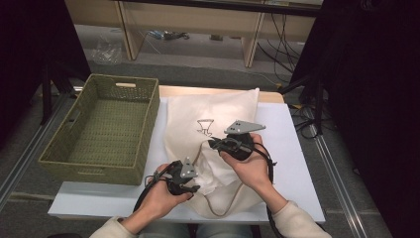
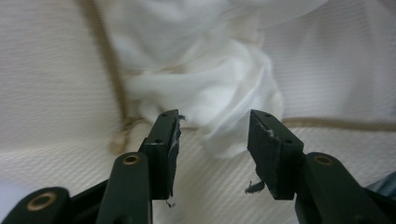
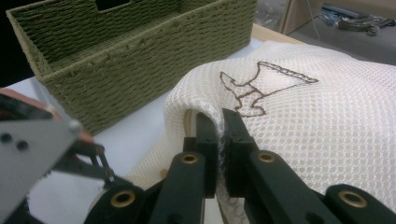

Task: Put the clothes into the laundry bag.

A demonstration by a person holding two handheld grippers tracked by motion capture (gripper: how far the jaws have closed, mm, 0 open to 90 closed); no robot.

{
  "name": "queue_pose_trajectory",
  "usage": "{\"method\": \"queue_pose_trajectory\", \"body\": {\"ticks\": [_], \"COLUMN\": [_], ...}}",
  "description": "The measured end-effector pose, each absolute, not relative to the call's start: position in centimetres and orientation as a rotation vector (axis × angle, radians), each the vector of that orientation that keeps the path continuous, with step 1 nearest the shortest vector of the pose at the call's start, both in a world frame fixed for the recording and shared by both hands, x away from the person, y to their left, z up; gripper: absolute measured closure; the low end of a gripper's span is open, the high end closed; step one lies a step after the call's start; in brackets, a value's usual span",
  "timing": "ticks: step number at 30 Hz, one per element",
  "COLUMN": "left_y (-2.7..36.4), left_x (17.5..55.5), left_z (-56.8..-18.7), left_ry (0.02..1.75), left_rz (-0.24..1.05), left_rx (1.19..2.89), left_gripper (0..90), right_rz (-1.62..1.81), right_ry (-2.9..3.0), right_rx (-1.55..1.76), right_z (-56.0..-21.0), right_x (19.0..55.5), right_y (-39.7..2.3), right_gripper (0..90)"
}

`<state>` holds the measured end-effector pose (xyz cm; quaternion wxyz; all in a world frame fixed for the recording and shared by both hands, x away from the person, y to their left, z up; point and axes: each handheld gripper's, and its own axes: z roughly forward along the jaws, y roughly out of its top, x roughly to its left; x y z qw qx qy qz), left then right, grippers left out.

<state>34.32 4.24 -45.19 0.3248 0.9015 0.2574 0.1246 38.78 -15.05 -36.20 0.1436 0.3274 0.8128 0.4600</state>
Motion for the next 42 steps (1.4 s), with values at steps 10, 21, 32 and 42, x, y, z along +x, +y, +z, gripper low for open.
{"method": "queue_pose_trajectory", "body": {"ticks": [10,21,32,42], "left_y": [2.2,0.4,-1.5,1.7], "left_x": [36.2,36.7,36.2,34.7], "left_z": [-47.3,-47.3,-47.3,-44.7], "left_ry": [0.746,0.696,0.572,0.549], "left_rz": [0.281,0.325,0.224,0.267], "left_rx": [2.353,2.366,2.234,2.253], "left_gripper": [44.0,82.2,73.1,36.1], "right_rz": [1.333,1.33,1.333,1.339], "right_ry": [2.349,2.345,2.338,2.344], "right_rx": [0.942,0.905,0.909,0.907], "right_z": [-36.2,-36.2,-36.2,-36.2], "right_x": [38.9,39.0,39.0,39.0], "right_y": [-15.1,-15.2,-15.2,-15.3], "right_gripper": [87.7,87.7,87.7,87.7]}}
